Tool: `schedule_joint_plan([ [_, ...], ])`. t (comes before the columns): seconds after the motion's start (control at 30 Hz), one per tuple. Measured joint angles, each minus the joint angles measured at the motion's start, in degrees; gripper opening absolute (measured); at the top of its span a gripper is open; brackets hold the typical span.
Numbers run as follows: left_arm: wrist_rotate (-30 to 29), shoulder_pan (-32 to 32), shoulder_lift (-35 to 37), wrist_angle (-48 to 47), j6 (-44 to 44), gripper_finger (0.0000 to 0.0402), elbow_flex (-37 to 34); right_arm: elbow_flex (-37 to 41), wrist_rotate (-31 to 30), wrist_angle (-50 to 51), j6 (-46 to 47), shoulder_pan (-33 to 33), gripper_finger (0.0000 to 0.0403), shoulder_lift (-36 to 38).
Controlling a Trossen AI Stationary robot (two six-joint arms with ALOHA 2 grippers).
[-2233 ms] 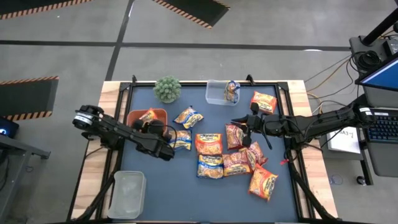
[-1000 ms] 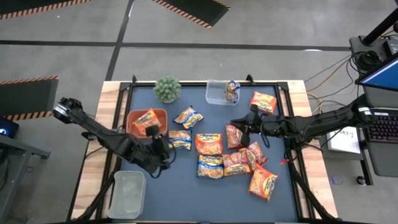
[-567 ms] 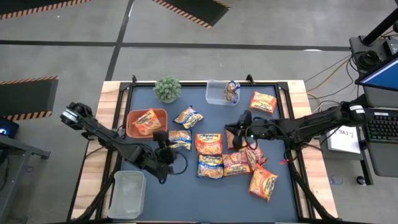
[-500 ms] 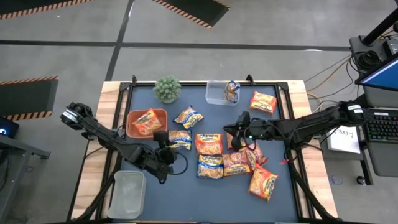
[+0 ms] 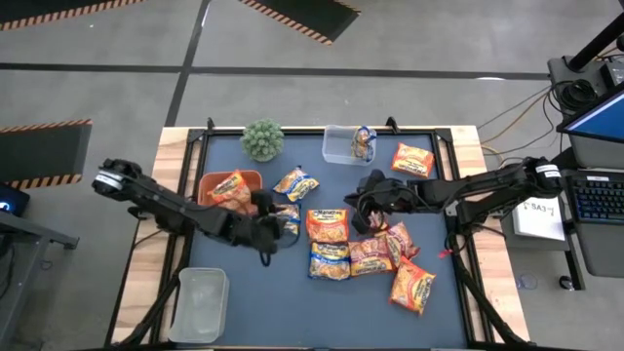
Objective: Sort Maruchan noodles
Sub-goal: Put the blue noodle pack into the transparent bin
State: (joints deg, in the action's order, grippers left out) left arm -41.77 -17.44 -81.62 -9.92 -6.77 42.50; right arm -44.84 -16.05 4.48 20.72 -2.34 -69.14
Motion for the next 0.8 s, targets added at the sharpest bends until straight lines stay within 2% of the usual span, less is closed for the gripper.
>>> schedule_joint_plan([
  [0.17, 3.8, 8.0, 0.0, 13.4, -6.0, 0.0161, -6.6, 0.0, 0.0, 0.1, -1.9, 0.0, 0.0031, 0.4],
  [0.33, 10.1, 15.2, -0.1, 20.6, -7.7, 0.0161, -10.1, 0.0, 0.0, -0.1, -2.8, 0.9, 0.0031, 0.4],
  [0.57, 15.5, 21.4, -1.8, 23.1, -9.3, 0.0161, -11.8, 0.0, 0.0, -2.4, -4.1, 5.5, 0.0031, -0.2],
  [0.8, 15.8, 23.4, -5.4, 25.0, -11.2, 0.0161, -11.5, 0.1, 4.9, -14.6, -15.5, 7.0, 0.0031, -7.2],
])
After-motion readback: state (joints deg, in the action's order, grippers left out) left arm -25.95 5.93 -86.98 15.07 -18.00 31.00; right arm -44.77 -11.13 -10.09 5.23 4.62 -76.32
